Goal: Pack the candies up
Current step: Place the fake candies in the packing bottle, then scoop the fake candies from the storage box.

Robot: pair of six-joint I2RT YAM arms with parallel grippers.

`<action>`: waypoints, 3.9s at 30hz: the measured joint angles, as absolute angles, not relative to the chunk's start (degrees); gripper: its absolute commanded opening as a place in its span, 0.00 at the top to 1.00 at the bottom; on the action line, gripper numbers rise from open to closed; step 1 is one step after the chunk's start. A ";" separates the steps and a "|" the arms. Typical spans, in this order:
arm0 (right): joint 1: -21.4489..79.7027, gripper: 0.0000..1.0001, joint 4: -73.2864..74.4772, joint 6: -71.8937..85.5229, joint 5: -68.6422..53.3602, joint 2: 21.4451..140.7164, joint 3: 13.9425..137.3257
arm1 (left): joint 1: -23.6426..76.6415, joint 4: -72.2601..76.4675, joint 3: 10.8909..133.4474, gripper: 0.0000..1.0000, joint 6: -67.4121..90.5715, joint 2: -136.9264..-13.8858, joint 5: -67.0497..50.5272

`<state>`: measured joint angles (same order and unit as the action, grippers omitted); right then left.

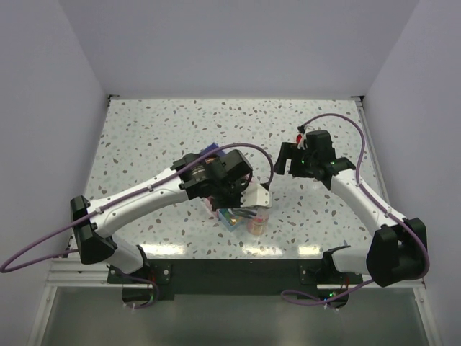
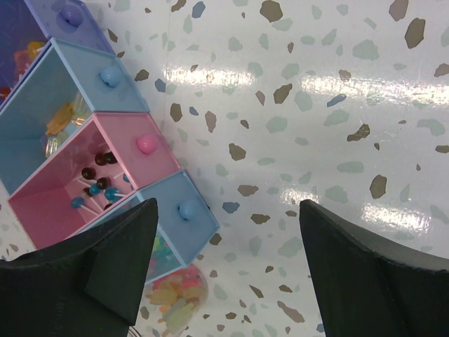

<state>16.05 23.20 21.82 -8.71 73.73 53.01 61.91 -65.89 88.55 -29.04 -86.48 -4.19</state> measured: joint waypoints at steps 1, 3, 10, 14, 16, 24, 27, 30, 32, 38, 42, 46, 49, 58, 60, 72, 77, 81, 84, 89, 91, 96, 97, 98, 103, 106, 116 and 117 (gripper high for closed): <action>16.05 0.15 23.20 21.82 -8.73 73.73 53.01 | 62.17 -66.13 88.77 1.00 -28.97 -86.59 -3.86; 16.05 0.15 23.18 21.78 -8.73 73.73 53.01 | 62.78 -66.67 89.06 1.00 -28.75 -86.78 -3.14; 16.05 0.16 23.18 21.76 -9.69 73.82 53.01 | 63.77 -67.42 89.86 1.00 -28.03 -87.09 -1.43; 16.05 0.17 23.16 21.41 -10.83 73.89 53.01 | 63.79 -66.81 89.91 1.00 -28.01 -86.65 -1.06; 16.05 0.18 23.16 21.21 -11.73 74.04 53.04 | 63.79 -66.30 89.89 1.00 -27.88 -85.82 -0.58; 16.05 0.22 23.14 20.29 -15.79 76.88 53.74 | 56.93 -62.67 87.61 1.00 -26.00 -79.79 -0.99; 16.05 0.23 23.05 20.27 -17.30 78.08 54.94 | 51.77 -60.93 85.38 1.00 -25.02 -78.11 -1.15; 16.05 0.24 22.96 20.27 -18.33 78.96 56.18 | 47.18 -59.72 82.85 1.00 -23.73 -77.30 -1.78; 16.05 0.25 22.83 20.21 -19.20 79.61 56.97 | 44.16 -58.63 81.06 1.00 -22.76 -77.01 -2.59; 16.73 0.27 22.92 20.08 -20.64 82.85 60.20 | 35.55 -57.17 78.37 1.00 -20.36 -76.99 -2.92; 18.02 0.28 23.07 19.57 -20.73 84.82 62.33 | 34.02 -56.64 77.49 1.00 -20.10 -77.01 -2.98; 20.03 0.29 23.20 18.85 -20.71 86.74 64.16 | 33.76 -56.29 76.12 1.00 -20.12 -77.03 -3.36; 21.47 0.29 23.18 18.55 -20.69 88.27 65.41 | 33.63 -56.29 75.46 1.00 -20.10 -77.62 -3.29; 25.74 0.37 25.32 17.56 -18.81 97.21 74.19 | 33.32 -58.28 75.99 1.00 -19.88 -83.09 -1.13; 26.76 0.41 25.52 17.30 -18.31 99.35 76.84 | 33.32 -59.61 77.17 1.00 -19.25 -84.73 -0.95; 29.21 0.58 24.71 16.53 -17.54 108.99 82.35 | 33.85 -67.09 84.60 1.00 -14.04 -90.80 1.72; 29.34 0.66 23.83 16.78 -17.93 110.85 82.35 | 35.53 -69.19 85.86 1.00 -12.53 -93.27 2.13; 29.54 0.76 22.72 16.97 -19.03 111.24 82.35 | 36.47 -70.26 87.92 1.00 -11.51 -95.44 3.38; 29.82 0.90 22.28 16.93 -19.51 111.31 82.39 | 36.82 -70.96 90.15 1.00 -10.81 -97.03 4.51; 29.91 1.00 21.96 15.53 -20.12 111.35 82.56 | 37.32 -71.29 92.79 1.00 -9.76 -99.96 5.37; 30.06 1.00 21.80 15.14 -20.16 111.37 82.56 | 37.52 -71.44 92.82 1.00 -9.52 -101.34 5.41; 30.24 1.00 21.71 14.68 -20.14 111.37 82.56 | 37.65 -71.31 92.90 1.00 -8.91 -103.98 5.93; 30.33 1.00 21.69 14.57 -20.08 111.37 82.56 | 37.65 -71.24 92.95 1.00 -8.67 -104.14 6.02; 30.41 1.00 21.69 14.48 -20.05 111.37 82.56 | 37.65 -71.22 92.97 1.00 -8.54 -104.16 6.07; 30.70 1.00 21.67 14.11 -19.94 111.37 82.56 | 37.65 -71.70 93.82 1.00 -8.05 -104.81 6.61; 30.76 1.00 21.47 14.09 -19.94 111.37 82.56 | 37.65 -71.66 94.85 1.00 -8.03 -106.85 6.70; 30.76 1.00 20.45 14.57 -20.25 111.37 82.21 | 37.52 -74.85 96.47 1.00 -8.12 -110.91 6.39; 30.72 1.00 20.18 14.76 -20.38 111.37 82.11 | 37.43 -74.81 96.51 1.00 -8.10 -110.96 6.15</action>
<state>30.72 20.18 14.76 -20.38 111.37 82.11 37.43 -74.81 96.51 -8.10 -110.96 6.15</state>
